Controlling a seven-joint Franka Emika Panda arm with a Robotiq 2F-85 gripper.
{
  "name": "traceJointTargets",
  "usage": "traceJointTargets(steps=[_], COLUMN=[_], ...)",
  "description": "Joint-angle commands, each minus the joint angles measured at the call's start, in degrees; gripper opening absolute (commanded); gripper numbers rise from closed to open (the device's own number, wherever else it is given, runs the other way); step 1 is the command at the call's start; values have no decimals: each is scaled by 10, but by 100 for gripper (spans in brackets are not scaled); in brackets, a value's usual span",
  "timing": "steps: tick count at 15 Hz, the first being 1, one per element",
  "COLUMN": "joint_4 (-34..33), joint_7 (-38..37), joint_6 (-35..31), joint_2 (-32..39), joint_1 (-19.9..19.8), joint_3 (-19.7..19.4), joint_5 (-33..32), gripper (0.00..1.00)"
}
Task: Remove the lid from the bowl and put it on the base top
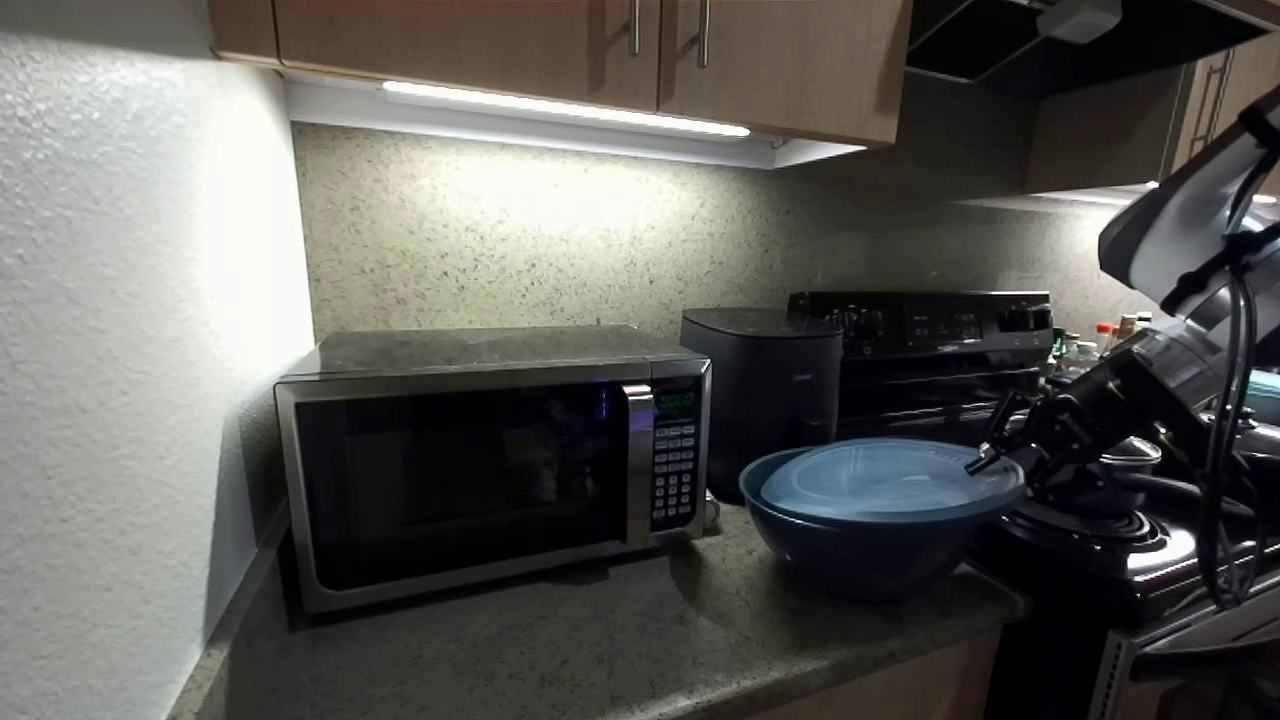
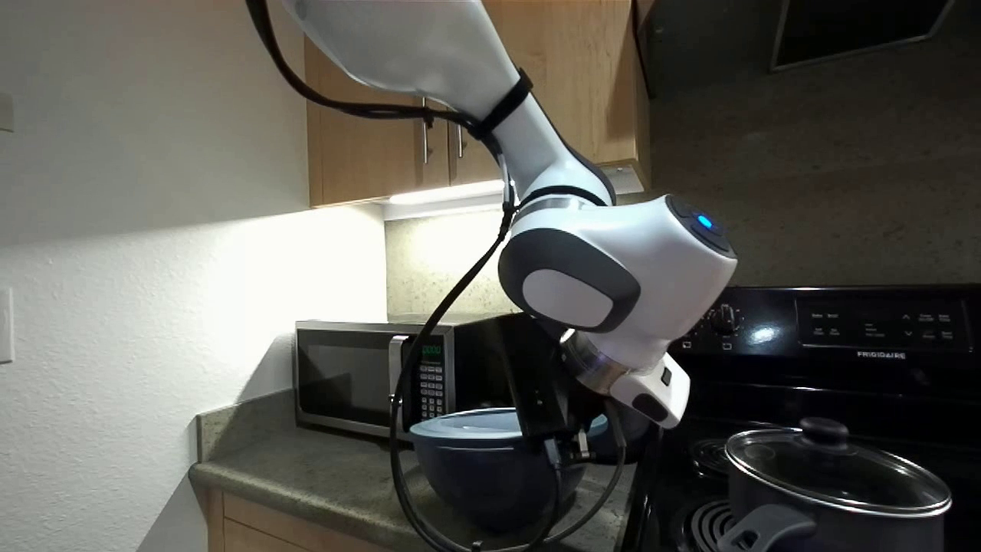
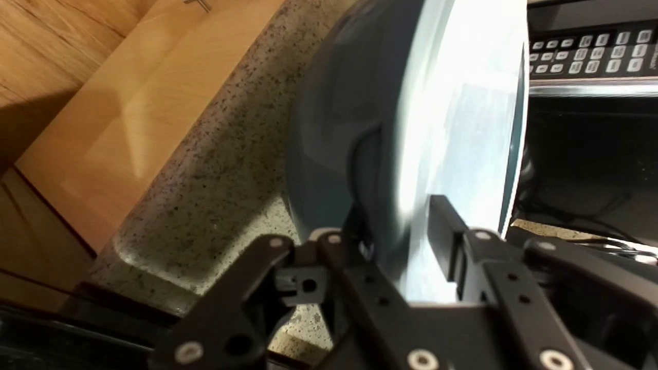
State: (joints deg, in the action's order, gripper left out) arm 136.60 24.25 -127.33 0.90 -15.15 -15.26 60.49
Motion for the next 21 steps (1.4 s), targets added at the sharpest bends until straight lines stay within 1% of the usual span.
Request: traceJointTargets(steps=[1,2,4,7,8,9,10,11,12,14,16,17,18,21], joint_4=[41,48,52,50,26,25,25,25,33,54,65,71,79,106], joint_7=[-100,-122,-176,-256,-201,-220,-227,-229,-208,-138,-75,-46,-10,79], joint_6=[-58,-78,-97,-89,-59,-59,-60,-60,-68,-96,-92,-87,-81,-61], joint_2=[-25,-23,-17,-13,-19,-19,-19,-20,-39,-90,-130,-147,-168,-215], joint_1=[11,12,11,11,11,11,12,12,13,18,21,23,25,27], joint_3=[10,12,13,15,11,12,12,12,13,13,8,5,2,-12], joint_5=[-87,-102,-142,-212,-160,-175,-180,-181,-165,-109,-50,-23,6,84], gripper=[11,11,11,11,33,32,29,6,5,2,4,2,4,3])
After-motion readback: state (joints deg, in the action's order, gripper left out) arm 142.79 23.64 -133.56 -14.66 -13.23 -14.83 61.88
